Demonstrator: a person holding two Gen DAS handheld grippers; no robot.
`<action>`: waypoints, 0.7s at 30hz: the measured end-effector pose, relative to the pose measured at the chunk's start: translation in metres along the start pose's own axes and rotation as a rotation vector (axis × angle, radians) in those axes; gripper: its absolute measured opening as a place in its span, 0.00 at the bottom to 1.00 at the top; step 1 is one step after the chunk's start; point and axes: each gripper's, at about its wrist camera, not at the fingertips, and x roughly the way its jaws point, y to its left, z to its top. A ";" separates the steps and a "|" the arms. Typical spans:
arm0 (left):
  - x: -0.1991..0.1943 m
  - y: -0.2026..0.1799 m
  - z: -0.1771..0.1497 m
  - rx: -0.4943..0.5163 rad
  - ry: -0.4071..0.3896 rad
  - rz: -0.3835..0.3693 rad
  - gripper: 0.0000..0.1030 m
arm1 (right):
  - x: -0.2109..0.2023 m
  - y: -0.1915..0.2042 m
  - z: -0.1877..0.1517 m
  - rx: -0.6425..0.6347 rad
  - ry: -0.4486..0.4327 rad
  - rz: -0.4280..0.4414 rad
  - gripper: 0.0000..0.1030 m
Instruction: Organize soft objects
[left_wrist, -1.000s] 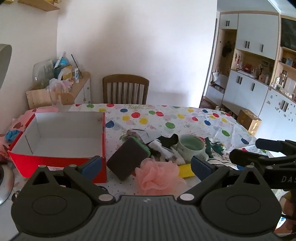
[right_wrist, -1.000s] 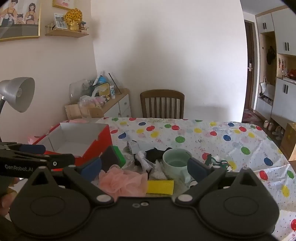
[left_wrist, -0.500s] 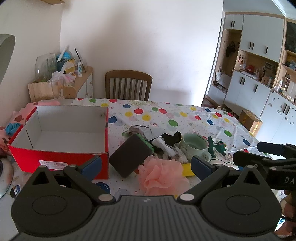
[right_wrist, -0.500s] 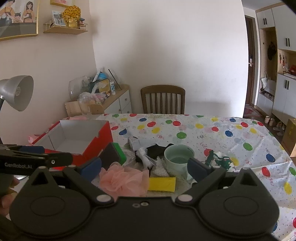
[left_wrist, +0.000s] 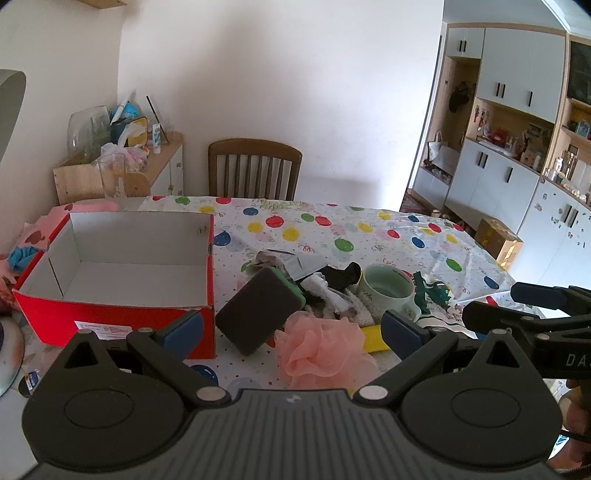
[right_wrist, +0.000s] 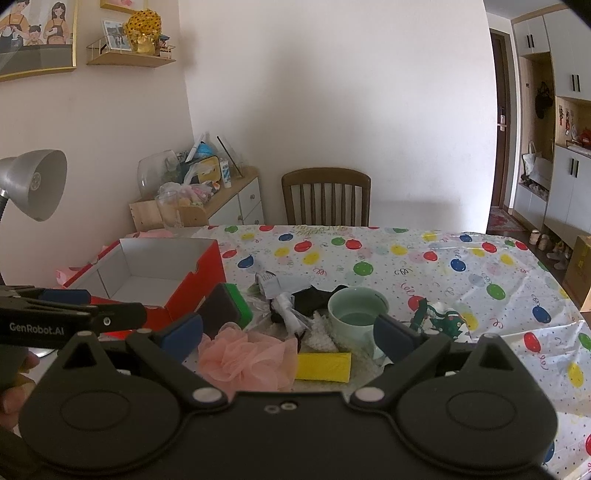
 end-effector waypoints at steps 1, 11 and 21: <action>0.000 0.000 0.000 0.001 0.000 0.000 1.00 | 0.000 0.000 0.000 0.000 0.000 0.000 0.96; 0.003 0.000 0.000 0.001 0.004 0.002 1.00 | 0.000 -0.001 0.001 0.001 0.000 -0.001 0.96; 0.003 0.002 0.002 0.002 0.007 -0.001 1.00 | 0.003 0.002 0.001 -0.005 0.001 0.004 0.95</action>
